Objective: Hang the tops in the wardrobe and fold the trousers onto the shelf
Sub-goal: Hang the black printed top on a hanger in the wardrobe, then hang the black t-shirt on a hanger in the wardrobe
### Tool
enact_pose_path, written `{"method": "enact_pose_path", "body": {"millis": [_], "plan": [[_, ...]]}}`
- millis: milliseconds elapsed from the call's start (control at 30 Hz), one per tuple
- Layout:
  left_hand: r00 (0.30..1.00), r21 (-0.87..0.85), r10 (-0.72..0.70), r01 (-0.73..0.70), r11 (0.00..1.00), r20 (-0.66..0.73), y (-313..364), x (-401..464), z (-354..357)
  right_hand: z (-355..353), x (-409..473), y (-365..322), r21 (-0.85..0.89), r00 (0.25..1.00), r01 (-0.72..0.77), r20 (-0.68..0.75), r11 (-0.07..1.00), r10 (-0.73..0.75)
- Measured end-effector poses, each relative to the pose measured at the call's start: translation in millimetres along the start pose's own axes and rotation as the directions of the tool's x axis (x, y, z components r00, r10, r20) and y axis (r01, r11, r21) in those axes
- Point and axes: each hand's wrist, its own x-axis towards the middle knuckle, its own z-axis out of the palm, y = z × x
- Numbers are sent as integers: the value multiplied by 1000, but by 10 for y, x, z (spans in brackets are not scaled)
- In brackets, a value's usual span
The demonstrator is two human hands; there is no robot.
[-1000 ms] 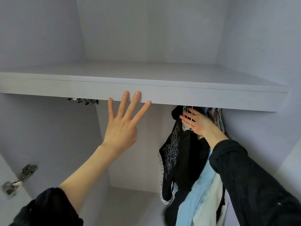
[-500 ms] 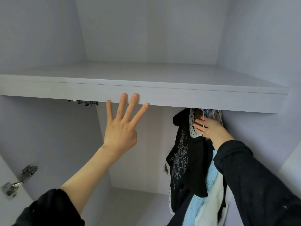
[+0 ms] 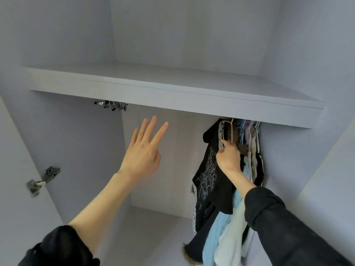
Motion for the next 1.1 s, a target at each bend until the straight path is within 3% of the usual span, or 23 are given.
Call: {"method": "enact_pose_path", "body": {"millis": [100,233,367,500,667,767,867,900,1000,1100], "plan": [[989,-51,-107,113,992,98,-51,-465,-68,192,-387,-185,-88,984,112,149,990,-98],[937,-49,-309,320,946,162,-216,-1256,-402,527,-1096,-647,-70,874,280,431,957,-224],[836,6,-527,532,847,156,-425,-2441,-940,894,-2162,-1274,25,678,491,617,871,-400],[670,76,-735,732,677,104,-513,-3894,-1581,1107,-3496,-1856,192,437,595,738,780,-515],[360,119,-933,927,355,-21,-246,-5654,-2367,1163,-5268,-2350,463,74,640,757,613,-649],[133,87,-984,989,123,-120,106,-6677,-2797,1125,-6425,-2548,601,-157,614,728,511,-668],[-82,17,-973,996,-87,-214,565,-7616,-3194,1046,-7581,-2649,717,-388,569,666,403,-637],[-117,-4,-968,993,-119,-223,661,-7774,-3255,1037,-7780,-2653,740,-433,554,647,380,-628],[-348,-67,-893,937,-344,-285,1223,-8657,-3554,863,-8926,-2651,841,-657,481,534,248,-532],[-536,-112,-794,842,-528,-287,1659,-9217,-3724,747,-9779,-2603,902,-787,396,430,173,-442]]}}
